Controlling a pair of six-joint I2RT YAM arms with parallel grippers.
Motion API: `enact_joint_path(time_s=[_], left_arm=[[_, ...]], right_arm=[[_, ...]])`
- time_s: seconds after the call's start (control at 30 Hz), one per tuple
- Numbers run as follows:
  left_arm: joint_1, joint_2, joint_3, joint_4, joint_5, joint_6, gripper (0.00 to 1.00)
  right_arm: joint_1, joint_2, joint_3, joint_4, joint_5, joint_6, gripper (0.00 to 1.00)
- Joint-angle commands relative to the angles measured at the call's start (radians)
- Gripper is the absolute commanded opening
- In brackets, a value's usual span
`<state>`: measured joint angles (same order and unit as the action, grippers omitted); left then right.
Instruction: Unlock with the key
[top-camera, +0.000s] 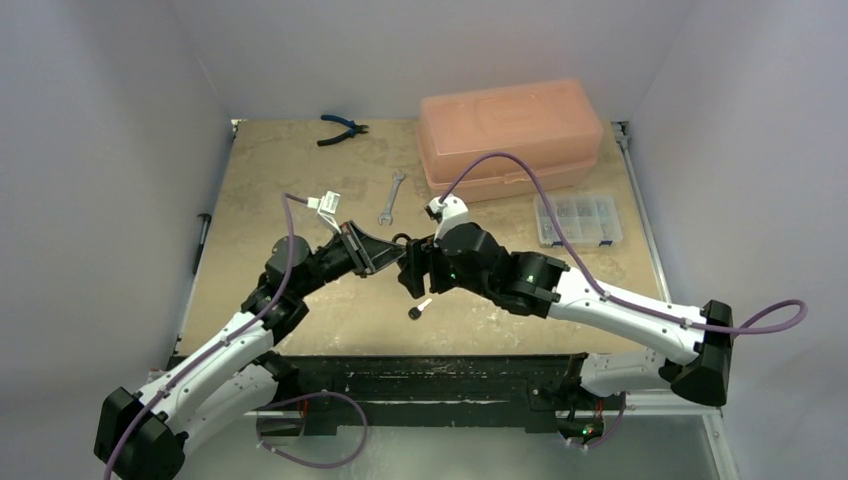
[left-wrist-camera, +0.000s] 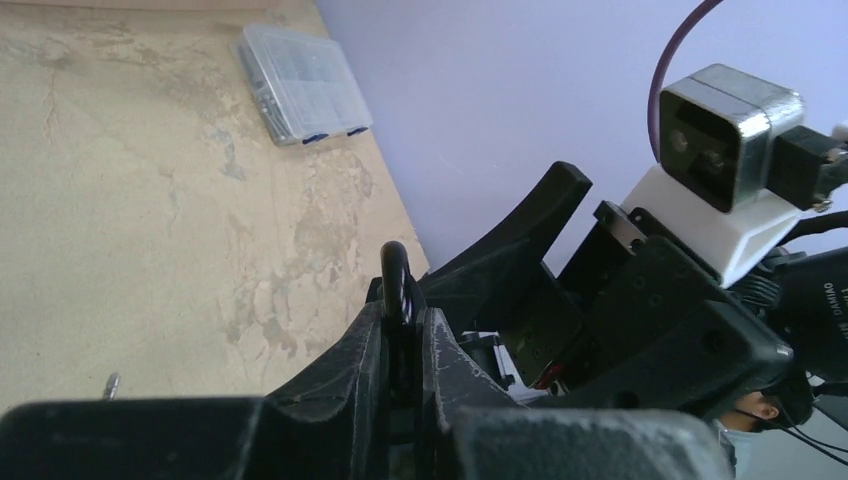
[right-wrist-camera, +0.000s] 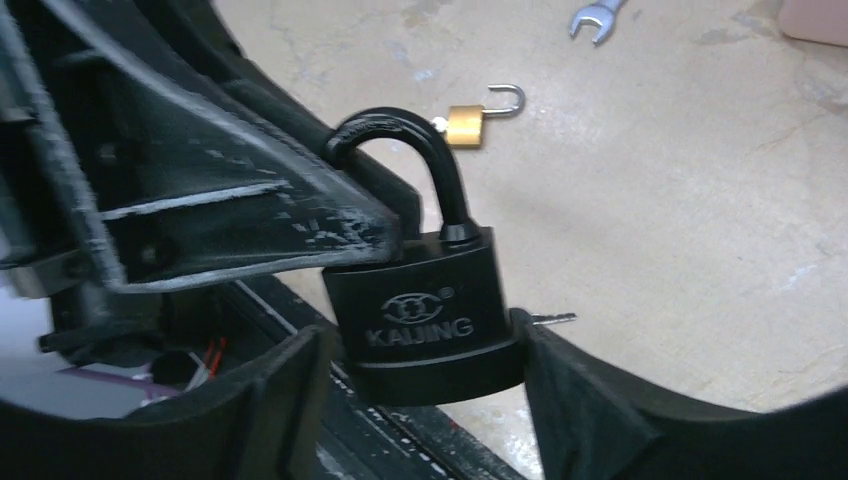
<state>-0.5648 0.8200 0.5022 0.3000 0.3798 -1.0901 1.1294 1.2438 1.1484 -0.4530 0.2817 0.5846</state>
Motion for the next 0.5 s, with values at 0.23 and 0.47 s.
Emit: enact_joint_path(time_s=[0.23, 0.47], left_arm=[[0.004, 0.018, 0.038, 0.217, 0.136, -0.007, 0.00], [0.005, 0.041, 0.076, 0.367, 0.244, -0.059, 0.00]], right_arm=[[-0.096, -0.206, -0.052, 0.203, -0.210, -0.027, 0.99], [-0.285, -0.287, -0.154, 0.290, -0.554, -0.004, 0.98]])
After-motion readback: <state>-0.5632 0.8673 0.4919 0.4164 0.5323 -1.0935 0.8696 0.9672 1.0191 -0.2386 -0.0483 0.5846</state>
